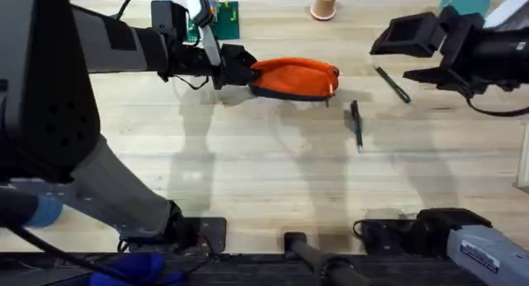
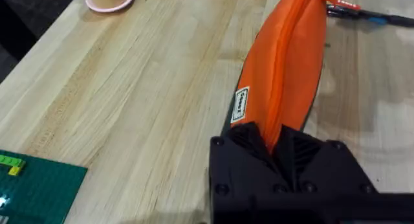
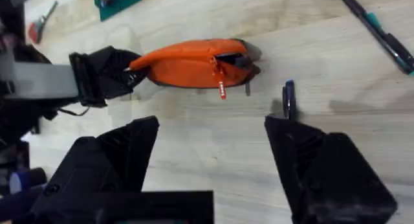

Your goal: Unzip the bag, pick up the pens from the table one at a time and place them inside, then zip the bag closed.

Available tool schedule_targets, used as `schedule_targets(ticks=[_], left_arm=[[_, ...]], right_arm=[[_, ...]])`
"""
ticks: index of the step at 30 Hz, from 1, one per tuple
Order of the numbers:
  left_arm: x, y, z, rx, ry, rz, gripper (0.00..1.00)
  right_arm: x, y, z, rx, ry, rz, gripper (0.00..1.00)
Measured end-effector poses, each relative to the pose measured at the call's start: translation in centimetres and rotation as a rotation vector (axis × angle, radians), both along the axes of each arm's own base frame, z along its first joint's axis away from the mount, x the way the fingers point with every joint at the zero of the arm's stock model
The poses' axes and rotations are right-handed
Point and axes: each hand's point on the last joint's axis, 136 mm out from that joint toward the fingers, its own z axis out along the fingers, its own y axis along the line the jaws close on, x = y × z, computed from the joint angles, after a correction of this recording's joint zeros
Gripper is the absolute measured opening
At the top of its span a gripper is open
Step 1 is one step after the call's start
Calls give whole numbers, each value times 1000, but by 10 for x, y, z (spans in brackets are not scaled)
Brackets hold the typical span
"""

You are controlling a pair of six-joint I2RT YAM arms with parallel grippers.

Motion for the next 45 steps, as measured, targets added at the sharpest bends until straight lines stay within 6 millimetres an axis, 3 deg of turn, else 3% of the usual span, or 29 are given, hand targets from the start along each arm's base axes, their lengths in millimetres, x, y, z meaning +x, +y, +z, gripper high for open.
schedule_targets(ticks=[21,35,45], left_arm=[[0,0,0,0,3,0,44],[0,0,0,0,3,0,44],[0,0,0,0,4,0,44]], right_arm=[[9,42,-58,-184,144,145,997],[27,44,-73,-251,140,134,997],[40,62,-90,-260,139,172,998]])
